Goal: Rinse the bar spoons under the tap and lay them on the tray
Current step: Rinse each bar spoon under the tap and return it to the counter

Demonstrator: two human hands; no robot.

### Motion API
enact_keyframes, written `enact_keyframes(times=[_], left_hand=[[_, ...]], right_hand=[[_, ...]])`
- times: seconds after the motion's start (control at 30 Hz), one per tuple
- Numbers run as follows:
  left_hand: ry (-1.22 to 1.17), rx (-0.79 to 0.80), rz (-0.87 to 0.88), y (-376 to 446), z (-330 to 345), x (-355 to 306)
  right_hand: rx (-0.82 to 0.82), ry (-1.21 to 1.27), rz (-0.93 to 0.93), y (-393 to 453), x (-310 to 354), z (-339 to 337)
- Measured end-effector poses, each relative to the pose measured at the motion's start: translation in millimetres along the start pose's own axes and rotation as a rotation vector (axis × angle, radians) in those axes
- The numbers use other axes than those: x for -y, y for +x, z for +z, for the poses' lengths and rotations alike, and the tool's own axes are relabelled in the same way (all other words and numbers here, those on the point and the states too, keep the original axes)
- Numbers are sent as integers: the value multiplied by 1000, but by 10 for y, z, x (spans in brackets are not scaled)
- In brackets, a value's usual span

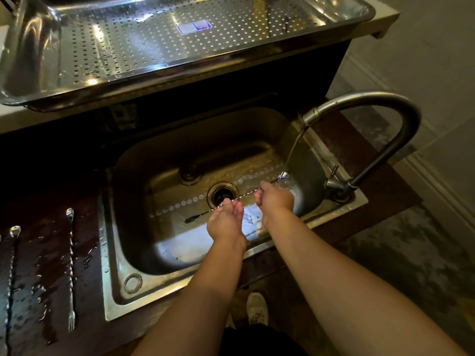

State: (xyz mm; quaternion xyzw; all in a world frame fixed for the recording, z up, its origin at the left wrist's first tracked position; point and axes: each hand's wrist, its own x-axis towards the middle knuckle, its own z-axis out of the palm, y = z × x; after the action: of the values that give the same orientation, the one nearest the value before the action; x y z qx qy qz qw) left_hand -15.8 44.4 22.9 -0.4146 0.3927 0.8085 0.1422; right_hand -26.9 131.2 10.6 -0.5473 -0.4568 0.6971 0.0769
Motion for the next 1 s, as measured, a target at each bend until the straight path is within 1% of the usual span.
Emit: enact_keyframes(times=[0.23,0.4,0.63,0.8,0.9,1.0], left_hand=[[27,32,-30,-42,56,65],[32,113,-52,-92,129,166],[71,277,-150,-196,408,344],[164,358,-230,-382,743,520],[193,400,-261,-485,932,590],[216,462,-273,-559,1072,645]], right_hand=[[90,11,-33,-139,-103,7],[123,3,-56,-143,-42,-78],[13,20,-134,-92,279,-336],[-91,-2,-213,18,605,-585],[-138,-21,-282,67,765,-691],[-191,-100,-370,95,886,-720]])
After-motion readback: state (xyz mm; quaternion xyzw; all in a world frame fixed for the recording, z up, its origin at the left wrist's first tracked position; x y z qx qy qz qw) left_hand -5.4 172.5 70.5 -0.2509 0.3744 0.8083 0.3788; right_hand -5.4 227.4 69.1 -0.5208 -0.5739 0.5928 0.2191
